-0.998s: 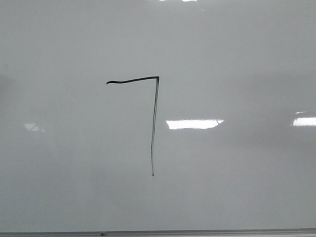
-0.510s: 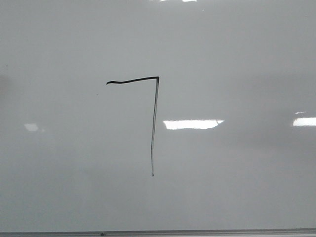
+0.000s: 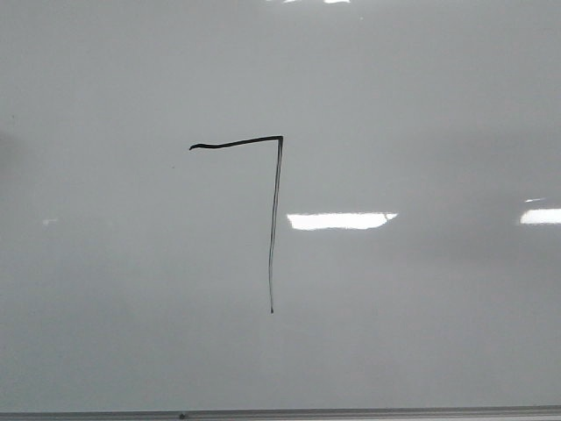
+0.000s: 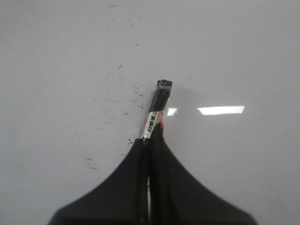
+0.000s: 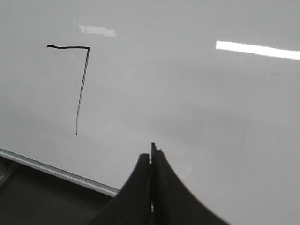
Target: Write number 7 on whiteboard
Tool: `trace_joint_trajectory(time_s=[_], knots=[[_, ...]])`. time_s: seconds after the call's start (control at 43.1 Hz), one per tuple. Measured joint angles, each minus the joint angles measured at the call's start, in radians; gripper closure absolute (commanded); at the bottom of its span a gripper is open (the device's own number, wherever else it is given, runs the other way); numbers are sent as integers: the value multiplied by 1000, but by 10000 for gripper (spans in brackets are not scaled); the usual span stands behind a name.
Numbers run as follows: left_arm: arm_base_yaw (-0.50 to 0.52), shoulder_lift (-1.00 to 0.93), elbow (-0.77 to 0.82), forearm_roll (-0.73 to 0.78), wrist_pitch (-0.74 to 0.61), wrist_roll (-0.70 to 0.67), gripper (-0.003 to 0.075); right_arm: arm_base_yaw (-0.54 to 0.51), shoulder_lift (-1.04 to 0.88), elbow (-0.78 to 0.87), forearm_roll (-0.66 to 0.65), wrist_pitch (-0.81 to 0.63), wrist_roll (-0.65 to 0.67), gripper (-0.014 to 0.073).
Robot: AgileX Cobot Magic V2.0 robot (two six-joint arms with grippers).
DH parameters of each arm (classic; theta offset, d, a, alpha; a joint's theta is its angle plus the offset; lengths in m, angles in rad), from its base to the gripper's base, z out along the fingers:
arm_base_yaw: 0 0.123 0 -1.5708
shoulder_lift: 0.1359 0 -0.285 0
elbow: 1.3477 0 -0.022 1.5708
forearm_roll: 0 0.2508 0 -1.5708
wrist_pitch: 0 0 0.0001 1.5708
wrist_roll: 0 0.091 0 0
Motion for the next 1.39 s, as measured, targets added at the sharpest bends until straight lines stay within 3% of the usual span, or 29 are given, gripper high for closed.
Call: trace_joint_trajectory(time_s=[0.998,1.207,1.392], knots=[[0,0,0,0,25,1,741,0,0,1,0,0,0,662],[0,0,0,0,26,1,741,-19,-34,83,-102,-147,19,662],[0,0,0,0,27,1,741,-108,-146,229,-197,-296,199,662]])
